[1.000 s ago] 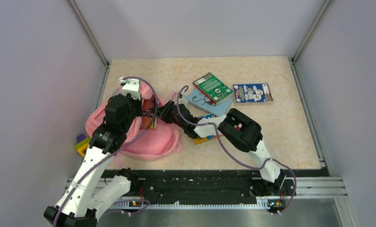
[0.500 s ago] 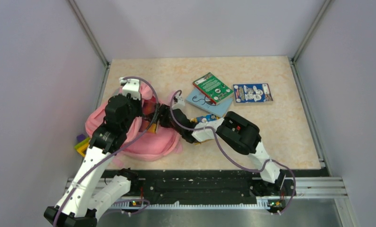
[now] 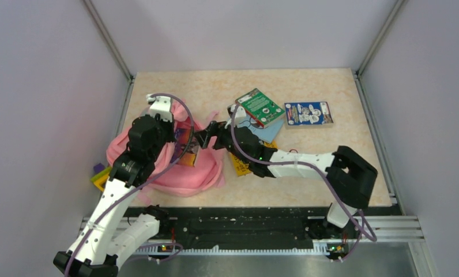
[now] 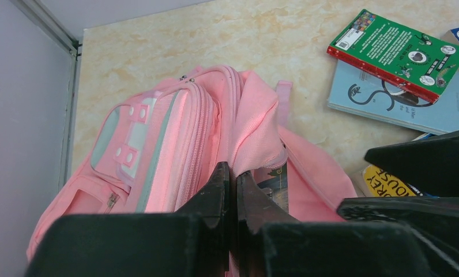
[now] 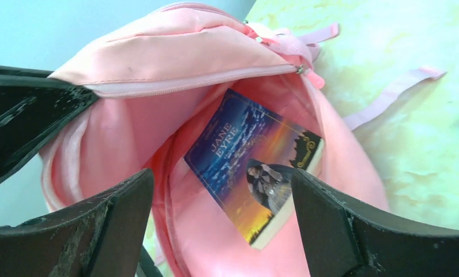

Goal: Pack the student bag
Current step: Place the book in the student bag, then pick up the book from the center of the board.

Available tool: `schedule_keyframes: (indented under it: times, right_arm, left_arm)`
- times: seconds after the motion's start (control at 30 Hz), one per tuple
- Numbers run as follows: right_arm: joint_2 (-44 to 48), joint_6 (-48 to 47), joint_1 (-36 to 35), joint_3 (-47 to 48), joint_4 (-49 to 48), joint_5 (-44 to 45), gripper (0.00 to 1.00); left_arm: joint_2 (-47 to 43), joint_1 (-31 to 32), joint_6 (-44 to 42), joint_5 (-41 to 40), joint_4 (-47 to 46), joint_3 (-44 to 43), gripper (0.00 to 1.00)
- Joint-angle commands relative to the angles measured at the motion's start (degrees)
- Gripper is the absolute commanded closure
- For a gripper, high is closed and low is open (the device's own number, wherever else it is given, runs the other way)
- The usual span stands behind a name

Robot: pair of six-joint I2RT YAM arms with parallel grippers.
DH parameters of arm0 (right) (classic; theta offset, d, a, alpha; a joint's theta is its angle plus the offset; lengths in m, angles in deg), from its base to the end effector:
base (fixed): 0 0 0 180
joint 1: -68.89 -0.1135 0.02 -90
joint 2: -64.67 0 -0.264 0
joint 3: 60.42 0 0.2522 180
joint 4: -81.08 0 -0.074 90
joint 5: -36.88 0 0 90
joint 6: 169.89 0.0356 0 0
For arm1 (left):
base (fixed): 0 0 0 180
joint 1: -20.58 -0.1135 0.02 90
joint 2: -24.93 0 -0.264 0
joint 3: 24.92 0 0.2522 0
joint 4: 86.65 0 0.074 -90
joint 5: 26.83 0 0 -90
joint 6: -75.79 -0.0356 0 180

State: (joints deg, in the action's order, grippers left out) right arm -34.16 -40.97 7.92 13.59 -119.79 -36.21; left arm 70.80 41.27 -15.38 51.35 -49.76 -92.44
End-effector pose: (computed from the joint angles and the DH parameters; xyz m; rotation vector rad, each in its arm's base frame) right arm 0.2018 0.3423 0.2611 -0.0956 1.7503 1.0743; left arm 0.1669 -0.0552 0.3674 0.2044 1.8199 -0.0502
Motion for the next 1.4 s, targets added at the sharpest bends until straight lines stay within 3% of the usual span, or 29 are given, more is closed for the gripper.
schedule_keyframes:
  times: [0.0,0.2,0.37,0.57,0.83,1.13,1.23,1.37]
  right_arm:
    - [7.9,-9.7,2.2,-3.9,11.3,2.0,0.14]
    - [15.0,-22.2,10.0,-7.0,22.4,2.2,0.12]
    - [11.9,-31.9,17.2,-0.7,38.6,0.3,0.09]
    - [-3.0,-38.6,18.7,12.8,44.6,5.0,0.08]
    - [-26.6,-41.1,19.1,41.1,52.0,13.5,0.07]
    - [-45.8,-48.3,19.9,66.5,57.9,18.6,0.07]
    - [-50.3,-50.6,20.2,72.4,59.4,20.7,0.07]
    - [-52.1,-52.3,20.9,73.1,59.0,23.4,0.11]
  left_arm:
    - [-1.7,0.1,0.5,-0.3,-10.6,-1.1,1.0]
    - [-1.5,0.1,0.6,0.1,-10.6,-1.1,1.0]
    - [-1.2,0.1,0.6,0.2,-10.6,-1.1,1.0]
    - [-1.1,0.1,0.8,0.6,-10.6,-1.2,1.0]
    - [-1.8,0.2,0.9,1.3,-10.4,-1.3,1.0]
    - [-2.1,0.2,0.9,2.2,-10.4,-1.4,1.0]
    - [-2.3,0.2,1.0,2.3,-10.4,-1.4,1.0]
    - [-2.6,0.2,0.9,2.2,-10.4,-1.5,1.0]
